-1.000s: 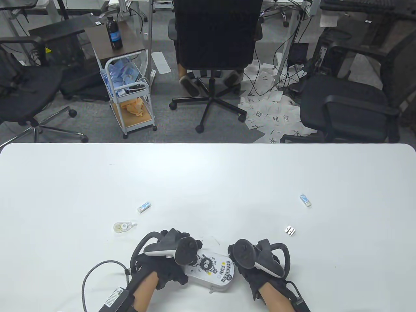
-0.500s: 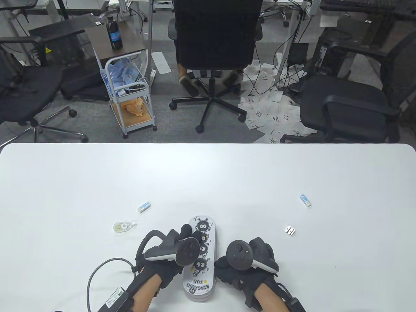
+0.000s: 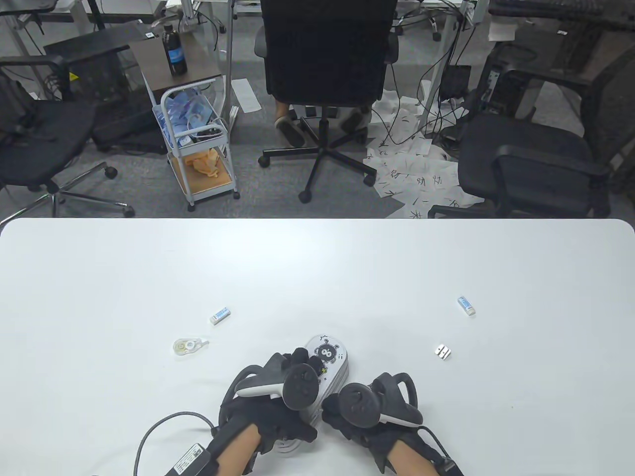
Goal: Pack double-layer zippered pencil case
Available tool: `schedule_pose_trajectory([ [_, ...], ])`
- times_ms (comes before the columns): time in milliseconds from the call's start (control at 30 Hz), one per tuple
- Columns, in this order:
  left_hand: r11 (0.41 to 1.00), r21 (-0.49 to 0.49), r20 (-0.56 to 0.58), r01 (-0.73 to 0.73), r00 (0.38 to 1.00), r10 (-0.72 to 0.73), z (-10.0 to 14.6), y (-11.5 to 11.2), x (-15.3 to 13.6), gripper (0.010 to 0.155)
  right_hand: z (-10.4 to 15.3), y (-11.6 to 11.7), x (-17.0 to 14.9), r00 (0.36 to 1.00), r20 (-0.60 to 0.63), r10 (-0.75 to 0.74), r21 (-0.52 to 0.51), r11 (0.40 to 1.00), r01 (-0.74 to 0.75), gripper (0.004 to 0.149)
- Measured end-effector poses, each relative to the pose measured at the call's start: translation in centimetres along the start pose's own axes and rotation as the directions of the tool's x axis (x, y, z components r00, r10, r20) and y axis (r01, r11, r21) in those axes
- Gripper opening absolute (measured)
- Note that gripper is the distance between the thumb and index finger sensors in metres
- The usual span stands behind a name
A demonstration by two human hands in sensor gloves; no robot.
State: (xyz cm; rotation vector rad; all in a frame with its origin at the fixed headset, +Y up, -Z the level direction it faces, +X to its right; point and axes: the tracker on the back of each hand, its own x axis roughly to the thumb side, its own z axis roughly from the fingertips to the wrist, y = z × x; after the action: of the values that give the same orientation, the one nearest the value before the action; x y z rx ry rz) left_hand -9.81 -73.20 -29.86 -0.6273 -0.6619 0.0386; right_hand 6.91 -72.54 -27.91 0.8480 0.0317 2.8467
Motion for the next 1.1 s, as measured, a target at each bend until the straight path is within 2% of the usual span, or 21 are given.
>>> schedule_pose_trajectory([
  [100,0.997,0.01,-0.099,0.07,0.993,-0.069,0.3,0.4,-0.8,0.125,-0.2,0.0,-0.2,0.999,-0.033,0.004,-0.019,1.0,-0.004,0.041],
  [167,0.995,-0.005,-0.08,0.097,0.992,-0.098,0.5,0.6,-1.3,0.123,-0.1,-0.3,-0.9,0.996,-0.057,0.073,-0.043,0.996,-0.075,0.04],
  [267,0.992,-0.047,-0.134,0.121,0.983,-0.126,1.0,0.5,-1.8,0.122,0.5,-0.8,-2.8,0.987,-0.126,0.101,-0.069,0.992,-0.11,0.04],
  [333,0.993,-0.038,-0.121,0.112,0.986,-0.115,1.1,0.3,-2.0,0.121,0.9,-0.8,-4.0,0.985,-0.173,0.029,-0.079,0.996,-0.043,0.04],
  [467,0.988,-0.008,-0.047,0.156,0.987,-0.156,2.1,-0.1,-2.3,0.12,1.3,-1.3,-6.3,0.966,-0.241,0.094,-0.068,0.991,-0.113,0.041],
  [533,0.99,0.019,0.021,0.14,0.99,-0.14,2.3,-0.3,-2.1,0.119,0.8,-1.1,-6.9,0.966,-0.258,0.001,-0.052,0.999,-0.015,0.041],
  [633,0.985,0.036,0.064,0.171,0.983,-0.173,2.3,-0.8,-1.5,0.117,-0.8,-0.7,-6.3,0.973,-0.231,-0.003,0.008,1.0,0.005,0.041],
  [733,0.992,0.038,0.081,0.122,0.989,-0.124,2.3,-0.9,-1.8,0.115,-3.2,-0.7,-4.3,0.99,-0.135,0.036,0.074,0.997,-0.026,0.041],
  [800,0.994,0.033,0.091,0.102,0.99,-0.104,2.4,-1.0,-2.0,0.114,-4.2,-0.9,-3.5,0.977,-0.077,0.197,0.131,0.974,-0.186,0.041],
  [867,0.994,0.037,0.093,0.107,0.99,-0.11,2.3,-1.0,-2.0,0.112,-4.0,-1.1,-3.4,0.974,-0.095,0.205,0.098,0.976,-0.195,0.042],
  [1000,0.999,0.029,0.109,0.026,0.994,-0.029,2.9,0.2,-2.7,0.101,-1.7,-1.5,-3.6,0.965,-0.197,0.172,-0.009,0.984,-0.177,0.046],
  [1100,0.99,0.065,0.082,-0.125,0.989,0.12,4.2,2.8,-4.0,0.075,0.3,-2.2,-4.5,0.949,-0.288,0.126,-0.167,0.97,-0.179,0.053],
])
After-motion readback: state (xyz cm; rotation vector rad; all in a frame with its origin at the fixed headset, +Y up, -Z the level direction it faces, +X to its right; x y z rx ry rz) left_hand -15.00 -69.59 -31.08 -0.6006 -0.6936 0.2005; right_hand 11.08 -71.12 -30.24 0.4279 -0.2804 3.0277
